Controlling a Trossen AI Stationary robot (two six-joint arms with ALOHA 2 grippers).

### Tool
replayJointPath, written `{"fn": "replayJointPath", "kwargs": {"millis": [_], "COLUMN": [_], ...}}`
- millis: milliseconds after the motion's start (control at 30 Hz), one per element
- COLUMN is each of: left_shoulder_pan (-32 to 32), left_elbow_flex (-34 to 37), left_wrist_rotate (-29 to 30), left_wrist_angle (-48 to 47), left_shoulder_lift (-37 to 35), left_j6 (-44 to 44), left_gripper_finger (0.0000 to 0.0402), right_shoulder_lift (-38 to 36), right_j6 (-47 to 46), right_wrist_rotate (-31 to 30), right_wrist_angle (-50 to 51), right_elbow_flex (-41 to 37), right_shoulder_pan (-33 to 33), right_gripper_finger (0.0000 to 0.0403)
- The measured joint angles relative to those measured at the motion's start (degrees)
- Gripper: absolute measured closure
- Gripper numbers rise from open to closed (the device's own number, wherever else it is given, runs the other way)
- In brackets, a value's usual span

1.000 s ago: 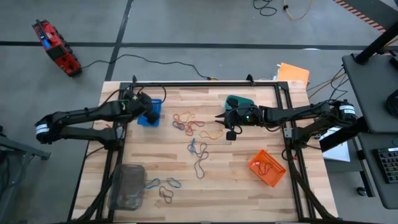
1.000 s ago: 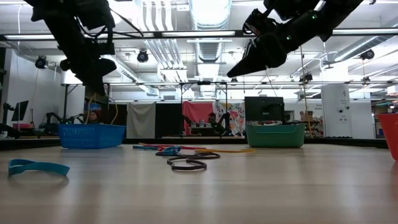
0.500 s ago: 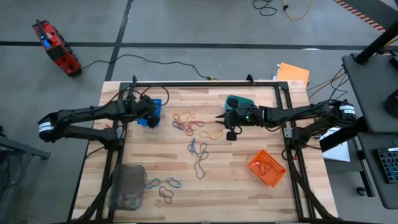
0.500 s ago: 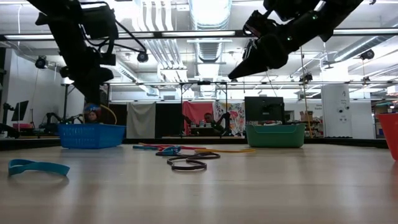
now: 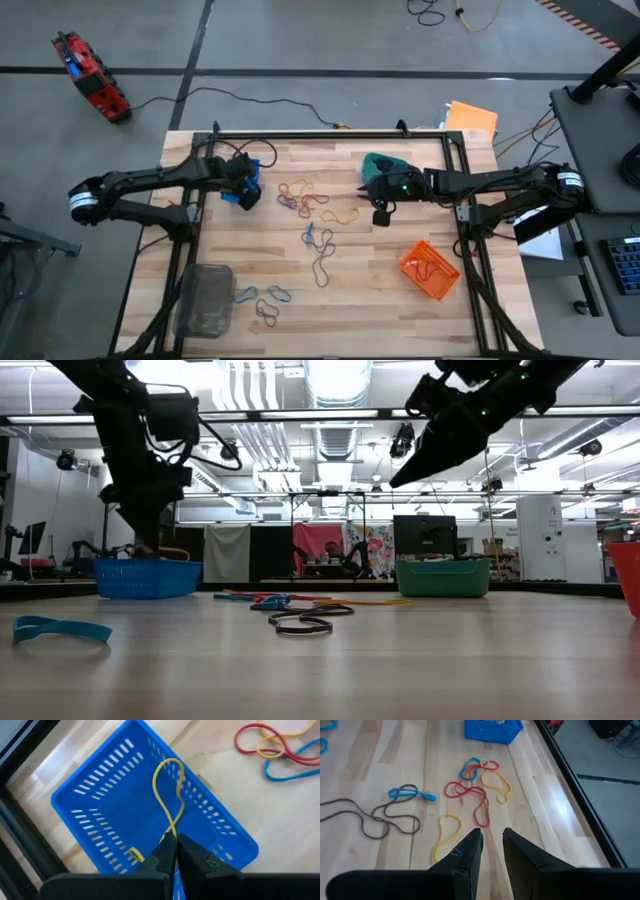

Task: Sort rubber bands into baskets
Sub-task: Put the yellow rubberband into the blue bin, then put the blue rubberband into the black bin

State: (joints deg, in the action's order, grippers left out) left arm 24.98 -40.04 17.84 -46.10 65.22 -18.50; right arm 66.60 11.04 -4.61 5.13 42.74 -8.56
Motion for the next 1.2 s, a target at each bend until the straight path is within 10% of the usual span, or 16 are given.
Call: {"fn": "replayJointPath", "kwargs": {"millis": [667, 1200], "left_shoulder_pan": [3.75, 3.45], "left_elbow_flex": [-0.02, -2.18], "left_wrist_rotate": [3.70, 4.16], "left_wrist_angle": [-0.23, -0.21], "left_shoulder_lift": [4.19, 3.97], "left_j6": [-1.09, -0.23], "left_gripper_finger": [0.0398, 0.0292], "right_shoulder_lift": [-0.50, -0.50], "right_j6": [-0.01, -0.14], "right_wrist_rotate": [0.03, 0.05], "right_wrist_angle": [0.17, 0.17], "right_elbow_flex": [-0.50, -0.52], "right_shoulder_pan": [0.00, 0.00], "right_gripper_finger": [0.0330, 0.0330]}}
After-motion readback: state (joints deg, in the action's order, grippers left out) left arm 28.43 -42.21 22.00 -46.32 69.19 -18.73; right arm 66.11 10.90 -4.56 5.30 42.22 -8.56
